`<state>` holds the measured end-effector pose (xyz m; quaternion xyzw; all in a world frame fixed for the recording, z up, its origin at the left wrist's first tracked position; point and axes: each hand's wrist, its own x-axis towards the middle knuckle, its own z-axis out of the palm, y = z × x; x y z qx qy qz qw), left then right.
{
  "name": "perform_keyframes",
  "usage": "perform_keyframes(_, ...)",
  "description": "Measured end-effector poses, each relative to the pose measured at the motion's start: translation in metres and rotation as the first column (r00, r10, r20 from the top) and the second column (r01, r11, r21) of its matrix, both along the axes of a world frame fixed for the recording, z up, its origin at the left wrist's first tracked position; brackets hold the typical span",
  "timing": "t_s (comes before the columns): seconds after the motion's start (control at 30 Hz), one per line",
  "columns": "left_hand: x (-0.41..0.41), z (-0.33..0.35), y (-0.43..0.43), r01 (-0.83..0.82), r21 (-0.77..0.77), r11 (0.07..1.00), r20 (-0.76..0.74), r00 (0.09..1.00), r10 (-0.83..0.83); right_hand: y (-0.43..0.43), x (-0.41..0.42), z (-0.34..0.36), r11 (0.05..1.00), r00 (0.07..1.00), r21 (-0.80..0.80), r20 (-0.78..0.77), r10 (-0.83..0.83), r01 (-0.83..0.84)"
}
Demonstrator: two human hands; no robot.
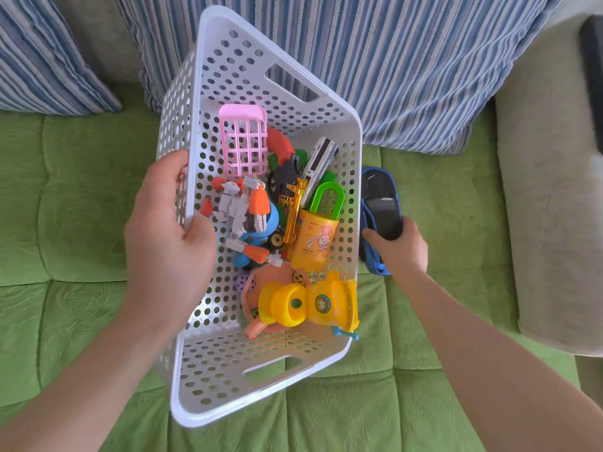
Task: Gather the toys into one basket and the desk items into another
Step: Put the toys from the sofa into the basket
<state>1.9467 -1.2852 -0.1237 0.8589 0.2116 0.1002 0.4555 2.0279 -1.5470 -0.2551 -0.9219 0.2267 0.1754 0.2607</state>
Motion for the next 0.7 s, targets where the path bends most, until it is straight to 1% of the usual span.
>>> perform_keyframes(0.13,-0.001,-0.006,0.003,0.0,-0.01,1.0,-0.006,1.0,0.0,0.004,-0.002,0.013,0.999,1.0,-0.042,0.015,0.015,-0.015)
perform_keyframes(0.27,-0.002,-0.01,0.009,-0.004,-0.031,1.0,-0.003,1.0,0.004,0.008,-0.006,0.041,0.998,0.995,-0.024,0.087,-0.051,0.053)
perform_keyframes(0.37,-0.003,-0.01,0.016,-0.025,-0.074,0.997,-0.013,1.0,0.024,0.02,-0.015,0.068,0.988,0.975,0.088,0.173,-0.141,0.127)
perform_keyframes(0.47,-0.006,-0.011,0.028,-0.014,-0.099,0.995,-0.036,0.999,0.01,0.046,-0.032,0.097,0.947,0.956,0.289,0.208,-0.208,0.143)
perform_keyframes(0.53,-0.008,-0.012,0.035,-0.012,-0.103,0.995,-0.072,0.997,0.005,0.073,-0.049,0.116,0.879,0.951,0.458,0.188,-0.246,0.136)
perform_keyframes(0.6,-0.006,-0.015,0.04,0.004,-0.129,0.992,-0.119,0.993,-0.019,0.101,-0.064,0.126,0.753,0.95,0.643,0.125,-0.287,0.143)
perform_keyframes(0.7,-0.007,-0.015,0.047,0.096,-0.171,0.981,-0.141,0.983,-0.121,0.138,-0.09,0.13,0.562,0.969,0.81,-0.03,-0.246,0.167)
